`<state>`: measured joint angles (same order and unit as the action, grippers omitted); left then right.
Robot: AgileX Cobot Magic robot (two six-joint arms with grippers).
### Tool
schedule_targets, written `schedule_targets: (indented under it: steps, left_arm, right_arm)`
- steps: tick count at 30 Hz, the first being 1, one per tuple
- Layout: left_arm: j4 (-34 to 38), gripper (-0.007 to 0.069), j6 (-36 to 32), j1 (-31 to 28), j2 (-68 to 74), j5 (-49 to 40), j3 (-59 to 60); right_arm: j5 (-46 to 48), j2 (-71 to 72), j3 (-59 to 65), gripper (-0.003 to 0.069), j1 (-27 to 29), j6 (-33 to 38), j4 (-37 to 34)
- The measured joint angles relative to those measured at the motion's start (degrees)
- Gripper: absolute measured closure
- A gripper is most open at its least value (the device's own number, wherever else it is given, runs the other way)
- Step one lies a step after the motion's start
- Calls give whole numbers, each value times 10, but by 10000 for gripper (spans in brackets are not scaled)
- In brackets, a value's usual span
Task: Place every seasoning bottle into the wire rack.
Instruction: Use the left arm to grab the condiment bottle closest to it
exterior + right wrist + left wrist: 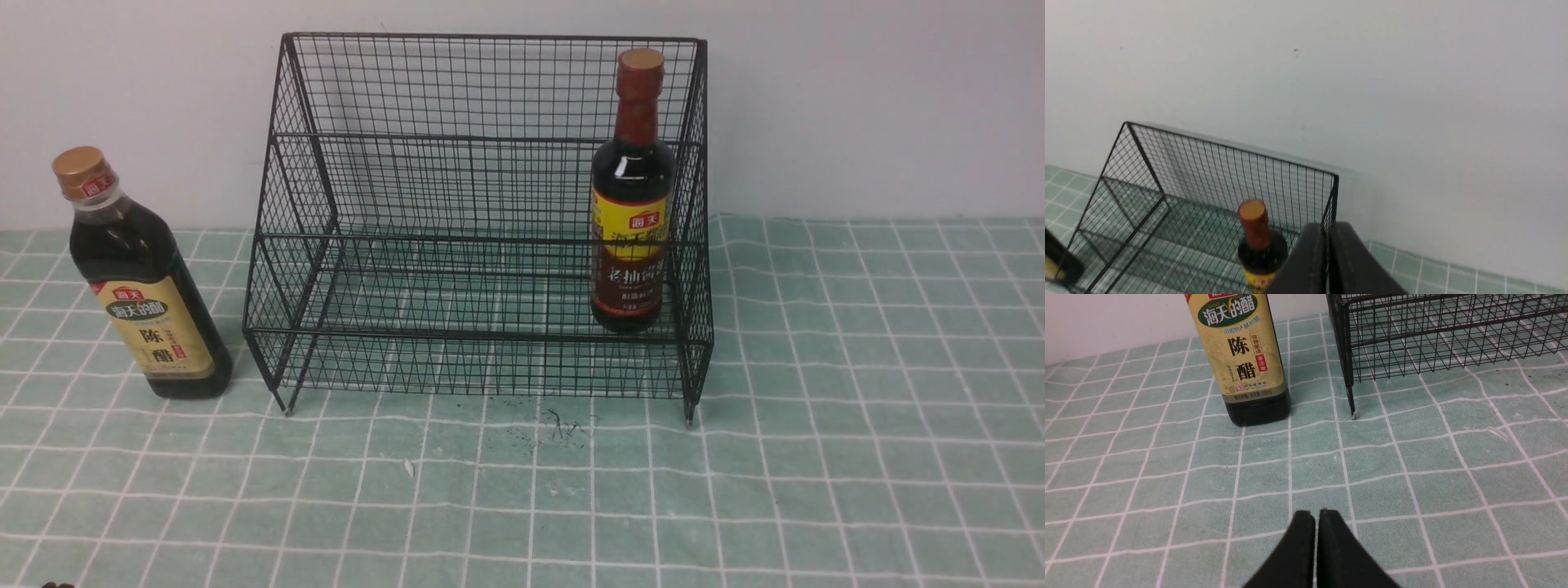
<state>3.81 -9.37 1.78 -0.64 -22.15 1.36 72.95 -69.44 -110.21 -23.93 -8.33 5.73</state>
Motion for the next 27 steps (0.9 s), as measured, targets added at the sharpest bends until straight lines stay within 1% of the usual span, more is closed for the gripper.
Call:
schedule_targets:
  steps: [2, 3, 4, 5, 6, 7, 9, 10, 11, 14, 15, 17, 19, 23, 27]
  left_arm:
    - [0, 631, 0, 0, 0, 0, 0]
    - [0, 631, 0, 0, 0, 0, 0]
    - [0, 631, 0, 0, 0, 0, 0]
    - [0, 631, 0, 0, 0, 0, 0]
    - [0, 631, 0, 0, 0, 0, 0]
    - [0, 631, 0, 0, 0, 0, 0]
    - [0, 631, 0, 0, 0, 0, 0]
    - [0, 631, 0, 0, 0, 0, 0]
    - [0, 631, 0, 0, 0, 0, 0]
    - [0, 631, 0, 0, 0, 0, 0]
    - [0, 631, 0, 0, 0, 0, 0]
    - [0, 631, 0, 0, 0, 0, 0]
    - [0, 631, 0, 0, 0, 0, 0]
    - [0, 631, 0, 0, 0, 0, 0]
    - [0, 631, 0, 0, 0, 0, 0]
  right_arm:
    - [-3, 77, 107, 671, 0, -7, -5]
    - [-5, 77, 119, 671, 0, -8, -6]
    - [-32, 140, 217, 672, 0, -11, -9]
    - [-49, 172, 256, 672, 0, -13, -12]
    - [-97, 226, 357, 672, 0, -17, -18]
    - [-105, 234, 357, 672, 0, -18, -19]
    - [-219, 324, 511, 672, 0, -34, -37]
    - [-228, 324, 522, 672, 0, -35, -37]
    - [-299, 382, 612, 672, 0, -44, -61]
    - [-378, 440, 726, 673, 0, -46, -102]
    - [-387, 448, 733, 673, 0, -46, -108]
    - [-435, 488, 812, 673, 0, -46, -129]
    - [-449, 507, 853, 673, 0, -45, -135]
    - [-483, 534, 906, 673, 0, -41, -126]
    - [-532, 539, 930, 673, 0, -25, -95]
